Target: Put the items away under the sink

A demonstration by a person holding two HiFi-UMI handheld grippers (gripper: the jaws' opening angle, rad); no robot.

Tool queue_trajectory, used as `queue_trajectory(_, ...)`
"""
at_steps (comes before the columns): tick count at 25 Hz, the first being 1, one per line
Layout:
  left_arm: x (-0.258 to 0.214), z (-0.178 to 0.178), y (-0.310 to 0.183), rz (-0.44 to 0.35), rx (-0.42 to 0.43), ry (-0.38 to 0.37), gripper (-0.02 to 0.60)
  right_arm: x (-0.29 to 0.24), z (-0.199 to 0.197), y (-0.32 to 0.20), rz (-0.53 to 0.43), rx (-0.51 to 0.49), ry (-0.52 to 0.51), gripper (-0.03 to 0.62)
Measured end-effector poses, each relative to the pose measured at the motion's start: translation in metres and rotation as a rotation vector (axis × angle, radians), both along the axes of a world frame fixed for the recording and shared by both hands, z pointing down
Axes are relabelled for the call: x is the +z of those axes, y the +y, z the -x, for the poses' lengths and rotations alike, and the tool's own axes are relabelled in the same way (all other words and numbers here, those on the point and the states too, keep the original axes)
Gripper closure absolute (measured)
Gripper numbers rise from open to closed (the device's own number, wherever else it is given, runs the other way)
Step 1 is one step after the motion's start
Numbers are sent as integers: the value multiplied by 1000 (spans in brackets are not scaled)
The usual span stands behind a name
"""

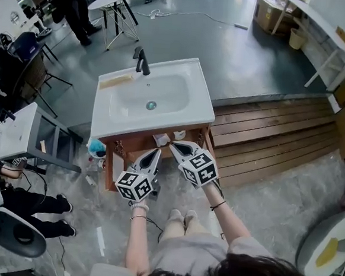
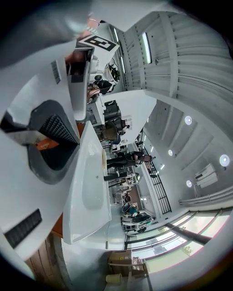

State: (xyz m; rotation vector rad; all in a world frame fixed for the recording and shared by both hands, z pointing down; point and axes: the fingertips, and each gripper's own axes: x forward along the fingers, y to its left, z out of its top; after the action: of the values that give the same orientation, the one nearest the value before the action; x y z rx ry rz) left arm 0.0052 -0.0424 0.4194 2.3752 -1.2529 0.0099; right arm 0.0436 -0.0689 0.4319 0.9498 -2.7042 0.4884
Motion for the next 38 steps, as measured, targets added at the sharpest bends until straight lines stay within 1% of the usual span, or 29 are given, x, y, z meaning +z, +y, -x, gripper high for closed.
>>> queue_trajectory(4,-12,8,5,-16,-42,8,584,-16,3,3,-19,-20,-7,579)
queue_trajectory(10,-27,24,6,-33,-76,24,584,-34,15,0,-36,-41,-23,579)
queue_trajectory(17,-37,49,1,-55,-106,39,584,-40,46,-5,-37,-92,-27,579)
queue_trajectory(19,-41,59,-4,-65,-112,57,584,-41,56,-11,-39,-100,-29,579)
queue_trajectory(22,-48,72,-11,-76,-106,70,584,-45,72,-19,-40,-103,-36,579)
queue_trajectory(27,-56,96,-23,-86,-79,56,584,-56,97,-36,-59,-113,-48,579)
queue_trajectory(38,-59,143,-48,-102,-96,61,584,-63,141,-60,-82,-121,-49,579)
